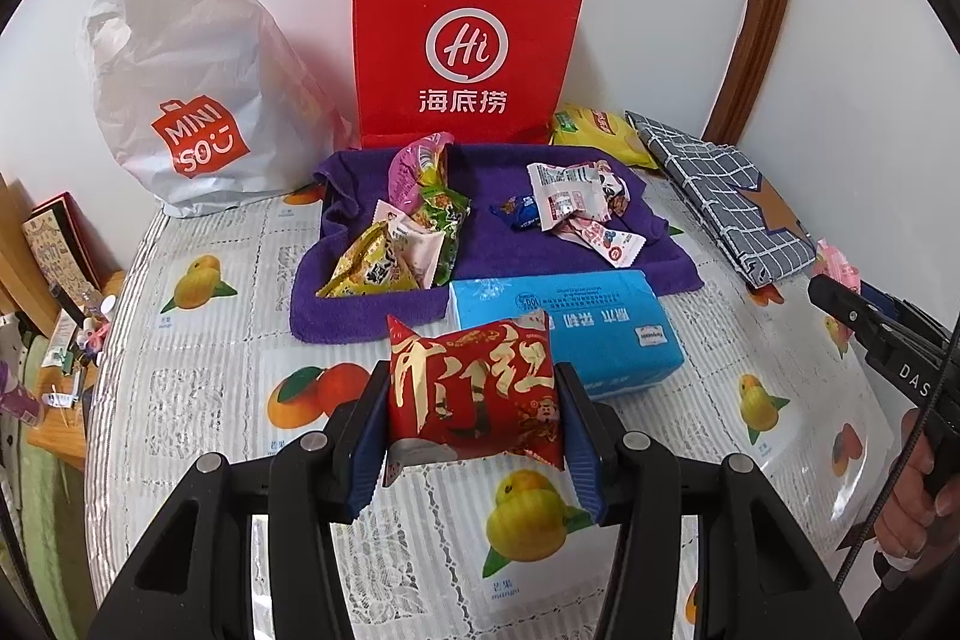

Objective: Organize snacks
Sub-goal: 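Carry the red candy and pink packets with both tools over the purple towel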

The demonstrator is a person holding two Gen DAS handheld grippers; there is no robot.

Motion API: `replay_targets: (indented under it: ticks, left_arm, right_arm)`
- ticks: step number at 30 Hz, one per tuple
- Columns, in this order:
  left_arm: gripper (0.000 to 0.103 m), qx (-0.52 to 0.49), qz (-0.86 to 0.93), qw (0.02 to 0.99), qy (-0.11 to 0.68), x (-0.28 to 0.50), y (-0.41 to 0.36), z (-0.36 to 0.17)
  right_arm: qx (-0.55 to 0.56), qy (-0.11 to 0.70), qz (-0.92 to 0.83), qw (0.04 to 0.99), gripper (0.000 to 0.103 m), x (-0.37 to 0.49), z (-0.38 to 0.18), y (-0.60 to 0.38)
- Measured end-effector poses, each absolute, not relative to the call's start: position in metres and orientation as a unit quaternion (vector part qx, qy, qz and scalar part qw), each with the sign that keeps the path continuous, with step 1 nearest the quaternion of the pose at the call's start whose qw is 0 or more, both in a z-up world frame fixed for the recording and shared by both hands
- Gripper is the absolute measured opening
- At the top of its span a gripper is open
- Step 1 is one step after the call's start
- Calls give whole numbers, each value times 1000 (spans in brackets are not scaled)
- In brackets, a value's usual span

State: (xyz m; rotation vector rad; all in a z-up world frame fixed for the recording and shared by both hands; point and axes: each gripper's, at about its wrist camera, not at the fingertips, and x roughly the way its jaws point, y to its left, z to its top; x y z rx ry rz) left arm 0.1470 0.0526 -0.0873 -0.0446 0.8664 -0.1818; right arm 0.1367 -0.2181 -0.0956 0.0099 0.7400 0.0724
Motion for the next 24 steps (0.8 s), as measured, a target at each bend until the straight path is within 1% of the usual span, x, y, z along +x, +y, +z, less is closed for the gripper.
replay_targets:
  ticks: [13, 24]
  left_arm:
    - [49, -18, -81, 909, 409, 167, 57, -72]
    - [49, -16, -71, 915, 396, 184, 62, -51]
  right_arm:
    - [3, 359, 44, 932, 45, 159, -85, -205]
    - [-20, 348, 65, 935, 45, 177, -71, -181]
